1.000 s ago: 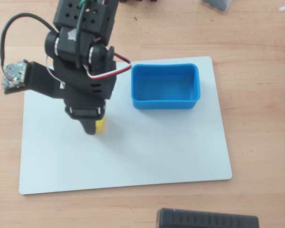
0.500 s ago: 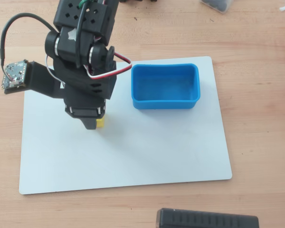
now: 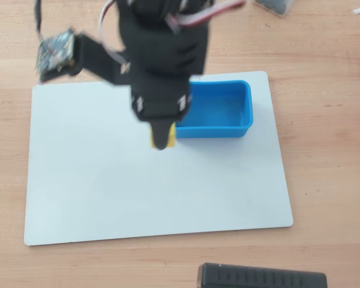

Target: Pick up yellow cube and drop it in the blue rectangular bin

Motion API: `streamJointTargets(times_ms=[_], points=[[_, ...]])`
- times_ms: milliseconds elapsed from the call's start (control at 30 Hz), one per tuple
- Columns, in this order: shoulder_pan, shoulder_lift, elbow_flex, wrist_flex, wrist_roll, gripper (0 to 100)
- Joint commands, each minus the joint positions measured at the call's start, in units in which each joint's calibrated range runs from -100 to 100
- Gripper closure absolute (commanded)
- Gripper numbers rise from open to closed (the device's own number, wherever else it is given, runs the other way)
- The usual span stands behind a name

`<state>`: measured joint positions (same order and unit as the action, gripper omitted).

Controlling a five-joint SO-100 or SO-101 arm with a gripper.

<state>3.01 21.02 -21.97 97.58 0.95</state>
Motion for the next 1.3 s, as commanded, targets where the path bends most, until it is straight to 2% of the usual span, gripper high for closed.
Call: streamJointTargets(times_ms=[0,200,433,567,900,1033,1267], points=[[-3.35,-17.81,-2.85,2.25,-1.66,95],[-5.16,-27.66,4.69,2.17,-1.81,95],[-6.44,-43.82,31.69,-8.81,-1.51,96],[-7.47,-46.05,39.69,-13.11,-1.12,96],[-10.39,-45.4,48.78,-19.3,-0.49,95],[-9.87,-46.33,48.97,-19.14,-0.54,80],[-9.44,-48.37,48.24,-18.64,-0.49,80]])
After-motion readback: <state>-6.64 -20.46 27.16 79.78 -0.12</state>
